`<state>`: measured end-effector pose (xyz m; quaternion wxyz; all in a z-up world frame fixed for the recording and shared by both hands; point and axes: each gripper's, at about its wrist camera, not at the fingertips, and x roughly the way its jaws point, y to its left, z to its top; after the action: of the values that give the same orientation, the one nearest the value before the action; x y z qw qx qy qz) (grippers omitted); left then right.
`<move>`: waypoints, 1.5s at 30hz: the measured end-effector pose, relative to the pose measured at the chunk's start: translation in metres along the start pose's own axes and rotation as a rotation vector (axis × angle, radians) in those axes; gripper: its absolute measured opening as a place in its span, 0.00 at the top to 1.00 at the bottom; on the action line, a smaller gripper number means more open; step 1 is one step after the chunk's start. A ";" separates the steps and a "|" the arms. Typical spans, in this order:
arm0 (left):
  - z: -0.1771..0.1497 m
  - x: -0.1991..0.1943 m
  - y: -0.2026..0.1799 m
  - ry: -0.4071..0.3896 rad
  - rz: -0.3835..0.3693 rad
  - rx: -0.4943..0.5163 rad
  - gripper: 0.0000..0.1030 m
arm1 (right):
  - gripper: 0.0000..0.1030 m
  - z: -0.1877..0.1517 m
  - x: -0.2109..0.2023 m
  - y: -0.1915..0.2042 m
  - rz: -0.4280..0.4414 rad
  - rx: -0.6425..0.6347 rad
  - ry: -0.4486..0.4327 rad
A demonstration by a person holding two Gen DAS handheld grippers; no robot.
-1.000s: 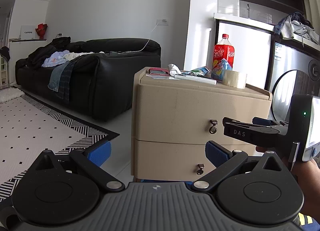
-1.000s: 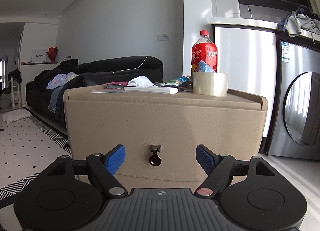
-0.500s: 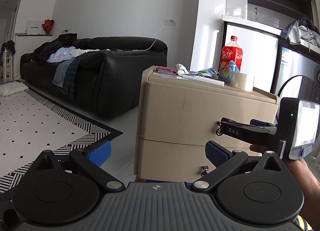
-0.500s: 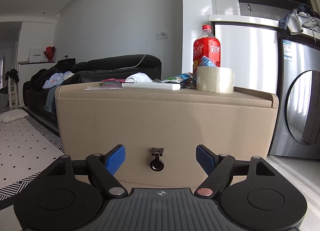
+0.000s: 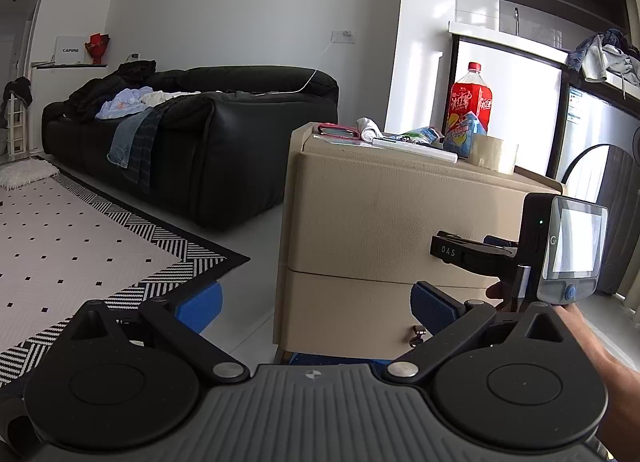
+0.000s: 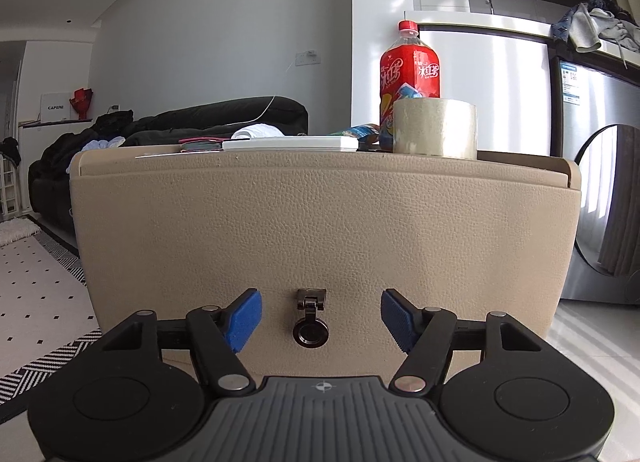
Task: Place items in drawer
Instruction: 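Close the right gripper on the upper drawer handle, then pull the upper drawer open with the right gripper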
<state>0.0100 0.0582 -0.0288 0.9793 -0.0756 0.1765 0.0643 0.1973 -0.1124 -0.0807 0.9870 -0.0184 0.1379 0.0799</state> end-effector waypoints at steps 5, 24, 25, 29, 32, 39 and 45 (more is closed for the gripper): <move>-0.001 0.000 0.000 0.003 -0.009 0.006 0.00 | 0.46 -0.004 0.006 0.001 -0.010 0.003 0.004; -0.002 0.004 0.001 0.013 -0.012 0.018 0.00 | 0.77 -0.011 0.011 0.014 -0.029 -0.017 -0.002; -0.002 0.004 0.001 0.013 -0.012 0.019 0.00 | 0.80 -0.011 0.011 0.015 -0.028 -0.019 -0.003; -0.003 0.003 0.001 0.017 -0.014 0.020 0.00 | 0.82 -0.012 0.009 0.017 -0.025 -0.022 -0.001; -0.003 0.002 0.002 0.016 -0.014 0.020 0.00 | 0.82 -0.011 0.009 0.018 -0.025 -0.020 0.002; -0.003 0.003 0.003 0.017 -0.012 0.018 0.00 | 0.82 -0.012 0.009 0.022 -0.034 -0.045 0.001; -0.003 0.003 0.004 0.018 -0.014 0.017 0.00 | 0.83 -0.015 0.008 0.024 -0.040 -0.045 -0.004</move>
<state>0.0114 0.0616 -0.0327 0.9787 -0.0690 0.1852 0.0555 0.1966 -0.0882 -0.0976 0.9881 -0.0433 0.1336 0.0634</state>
